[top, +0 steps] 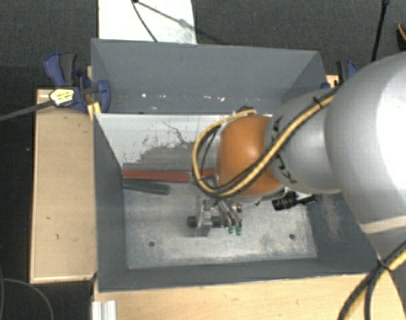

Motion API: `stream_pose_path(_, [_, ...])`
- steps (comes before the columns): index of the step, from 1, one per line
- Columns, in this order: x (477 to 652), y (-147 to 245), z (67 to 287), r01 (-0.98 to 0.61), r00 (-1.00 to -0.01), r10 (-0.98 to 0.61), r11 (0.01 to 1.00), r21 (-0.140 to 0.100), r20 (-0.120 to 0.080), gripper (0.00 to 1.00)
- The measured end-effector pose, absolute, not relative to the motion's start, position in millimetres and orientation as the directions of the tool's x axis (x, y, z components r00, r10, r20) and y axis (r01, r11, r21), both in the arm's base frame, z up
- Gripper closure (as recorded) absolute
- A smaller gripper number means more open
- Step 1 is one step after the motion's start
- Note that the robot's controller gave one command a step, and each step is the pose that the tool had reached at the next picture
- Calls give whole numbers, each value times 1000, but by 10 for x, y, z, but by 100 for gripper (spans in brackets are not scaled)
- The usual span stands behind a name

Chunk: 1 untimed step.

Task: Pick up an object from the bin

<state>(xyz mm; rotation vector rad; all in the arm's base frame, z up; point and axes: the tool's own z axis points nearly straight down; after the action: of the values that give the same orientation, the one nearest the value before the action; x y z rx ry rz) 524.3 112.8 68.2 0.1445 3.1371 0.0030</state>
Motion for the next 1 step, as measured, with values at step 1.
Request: stream_pose_path(1, [5258, 1130, 1119, 90, -996, 90, 996, 3, -6, 100])
